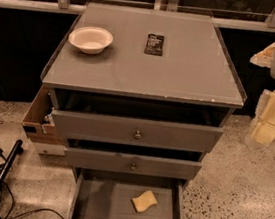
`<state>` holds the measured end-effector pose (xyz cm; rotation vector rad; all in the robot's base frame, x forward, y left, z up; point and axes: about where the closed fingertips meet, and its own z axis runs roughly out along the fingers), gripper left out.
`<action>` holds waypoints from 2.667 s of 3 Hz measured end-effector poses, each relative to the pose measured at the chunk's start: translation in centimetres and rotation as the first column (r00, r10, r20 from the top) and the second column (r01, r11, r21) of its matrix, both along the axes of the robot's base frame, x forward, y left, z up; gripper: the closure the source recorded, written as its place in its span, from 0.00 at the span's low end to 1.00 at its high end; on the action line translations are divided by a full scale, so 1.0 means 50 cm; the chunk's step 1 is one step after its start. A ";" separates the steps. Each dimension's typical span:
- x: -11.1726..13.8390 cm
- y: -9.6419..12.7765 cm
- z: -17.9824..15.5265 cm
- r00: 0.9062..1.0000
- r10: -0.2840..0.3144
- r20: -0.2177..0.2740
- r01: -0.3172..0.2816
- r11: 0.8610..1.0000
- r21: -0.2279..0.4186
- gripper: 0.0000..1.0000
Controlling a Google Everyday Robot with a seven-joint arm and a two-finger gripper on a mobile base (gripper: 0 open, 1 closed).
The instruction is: Pick sponge from bottom drawer and place on counter
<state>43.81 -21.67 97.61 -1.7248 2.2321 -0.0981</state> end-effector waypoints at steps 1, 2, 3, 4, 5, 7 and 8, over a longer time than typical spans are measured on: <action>0.000 0.000 0.000 1.000 0.000 0.000 0.000 1.000 0.000 0.00; 0.000 0.000 0.000 1.000 0.000 0.000 0.000 1.000 0.000 0.16; 0.000 0.004 -0.029 1.000 0.000 0.000 0.000 1.000 0.023 0.39; 0.002 0.012 -0.121 1.000 0.004 -0.007 -0.004 0.994 0.108 0.62; 0.012 0.027 -0.252 0.999 -0.010 -0.046 0.020 0.971 0.238 0.86; 0.018 0.032 -0.276 0.999 -0.015 -0.049 0.028 0.964 0.265 1.00; 0.013 0.025 -0.316 0.999 -0.016 -0.047 0.028 0.963 0.269 1.00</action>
Offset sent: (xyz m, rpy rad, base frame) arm 0.0000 0.0000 0.0000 0.0000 0.0000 0.0000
